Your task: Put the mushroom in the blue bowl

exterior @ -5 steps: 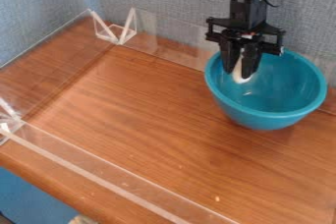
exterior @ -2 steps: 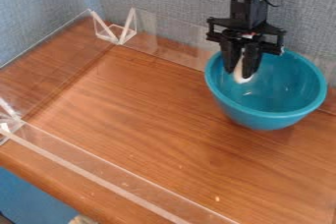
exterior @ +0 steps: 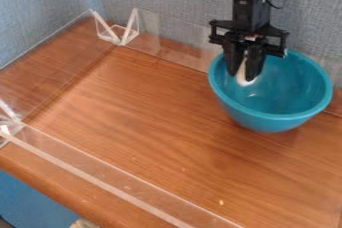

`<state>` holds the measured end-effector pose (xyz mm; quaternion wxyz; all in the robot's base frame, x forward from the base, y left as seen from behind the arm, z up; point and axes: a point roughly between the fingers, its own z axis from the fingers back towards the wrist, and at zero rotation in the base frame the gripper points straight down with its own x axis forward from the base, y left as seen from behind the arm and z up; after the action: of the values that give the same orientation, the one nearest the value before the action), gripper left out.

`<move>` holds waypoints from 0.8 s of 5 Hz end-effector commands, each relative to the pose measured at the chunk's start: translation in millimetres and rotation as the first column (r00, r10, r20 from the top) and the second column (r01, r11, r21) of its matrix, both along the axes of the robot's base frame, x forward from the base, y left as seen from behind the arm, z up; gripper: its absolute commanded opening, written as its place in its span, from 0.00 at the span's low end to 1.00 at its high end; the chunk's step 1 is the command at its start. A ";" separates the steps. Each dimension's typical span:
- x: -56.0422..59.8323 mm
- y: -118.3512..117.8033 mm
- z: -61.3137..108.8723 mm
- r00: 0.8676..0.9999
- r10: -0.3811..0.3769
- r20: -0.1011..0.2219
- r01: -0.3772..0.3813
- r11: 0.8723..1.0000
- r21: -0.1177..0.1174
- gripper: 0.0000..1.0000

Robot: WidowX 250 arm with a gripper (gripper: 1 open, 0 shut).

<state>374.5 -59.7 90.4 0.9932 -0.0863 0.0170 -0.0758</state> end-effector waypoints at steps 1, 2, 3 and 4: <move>10.2 6.5 22.4 0.997 0.013 0.077 -0.012 1.000 -0.012 0.00; 10.3 7.1 22.6 0.997 0.012 0.079 -0.011 1.000 -0.015 0.00; 10.6 7.2 22.4 0.997 0.010 0.081 -0.009 1.000 -0.017 0.00; 10.8 7.3 22.0 0.997 0.008 0.083 -0.006 1.000 -0.020 0.00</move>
<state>376.4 -58.1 90.7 0.9927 -0.0922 0.0112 -0.0767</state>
